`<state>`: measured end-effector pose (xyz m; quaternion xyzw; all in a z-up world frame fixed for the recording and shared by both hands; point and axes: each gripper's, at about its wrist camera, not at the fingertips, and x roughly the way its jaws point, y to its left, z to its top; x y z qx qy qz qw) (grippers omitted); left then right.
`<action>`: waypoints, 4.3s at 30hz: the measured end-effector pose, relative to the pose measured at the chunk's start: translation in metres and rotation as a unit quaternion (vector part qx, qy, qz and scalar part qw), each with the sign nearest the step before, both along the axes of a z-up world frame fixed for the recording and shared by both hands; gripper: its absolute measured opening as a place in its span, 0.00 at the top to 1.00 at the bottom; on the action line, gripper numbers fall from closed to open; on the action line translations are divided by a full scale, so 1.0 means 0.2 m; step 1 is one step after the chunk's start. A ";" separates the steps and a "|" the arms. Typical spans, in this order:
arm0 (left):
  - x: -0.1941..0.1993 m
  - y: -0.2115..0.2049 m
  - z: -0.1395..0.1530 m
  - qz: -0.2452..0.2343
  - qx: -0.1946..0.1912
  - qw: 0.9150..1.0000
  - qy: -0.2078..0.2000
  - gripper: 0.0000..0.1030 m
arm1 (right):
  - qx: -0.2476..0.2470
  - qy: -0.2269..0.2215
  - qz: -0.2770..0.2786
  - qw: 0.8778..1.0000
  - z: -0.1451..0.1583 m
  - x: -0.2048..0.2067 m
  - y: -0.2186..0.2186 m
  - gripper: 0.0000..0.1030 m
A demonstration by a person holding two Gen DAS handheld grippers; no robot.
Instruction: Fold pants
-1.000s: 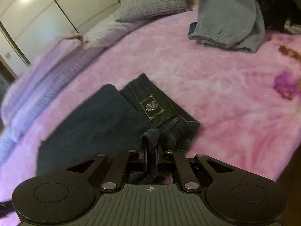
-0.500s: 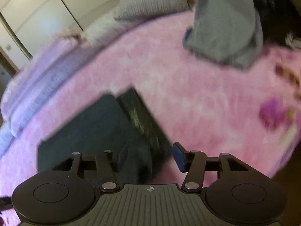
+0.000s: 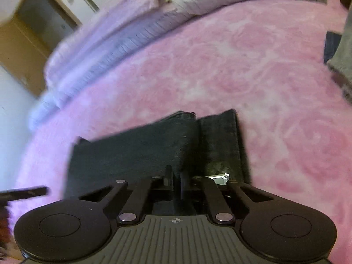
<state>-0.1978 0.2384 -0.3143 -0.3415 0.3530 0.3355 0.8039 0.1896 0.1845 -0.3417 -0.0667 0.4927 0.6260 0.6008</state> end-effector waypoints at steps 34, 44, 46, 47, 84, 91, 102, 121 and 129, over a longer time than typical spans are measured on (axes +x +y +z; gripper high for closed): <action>0.56 0.24 -0.18 -0.072 0.083 0.991 0.071 0.65 | -0.037 -0.268 -0.007 0.963 -0.09 -0.14 0.27 0.72; 0.43 0.15 -0.07 -0.069 0.063 0.990 0.104 0.71 | -0.040 -0.239 -0.067 0.968 0.18 -0.07 -0.04 0.69; 0.34 0.01 0.00 -0.084 0.043 0.990 0.107 0.71 | -0.037 -0.243 -0.033 0.969 0.26 -0.16 -0.16 0.69; 0.31 -0.05 0.01 -0.093 0.034 0.989 0.108 0.71 | -0.042 -0.247 -0.018 0.968 0.28 -0.22 -0.23 0.69; -0.07 -0.22 0.08 -0.143 -0.039 0.986 0.075 0.58 | -0.164 -0.192 -0.085 0.964 0.35 -0.78 -0.49 0.67; -0.13 0.06 -0.13 -0.054 -0.156 0.986 -0.030 0.41 | -0.096 -0.117 -0.139 0.979 0.36 -0.34 -0.48 0.34; 0.00 0.17 -0.40 -0.014 -0.206 0.972 -0.110 0.38 | -0.114 0.057 -0.032 0.991 -0.10 0.25 -0.15 0.34; 0.12 0.21 -0.47 -0.019 -0.178 0.975 -0.133 0.81 | -0.075 0.180 0.061 0.979 -0.27 0.33 0.01 0.84; 0.06 0.13 -0.27 -0.007 -0.148 0.980 -0.133 0.89 | -0.096 0.107 0.048 0.988 0.00 0.17 0.07 0.87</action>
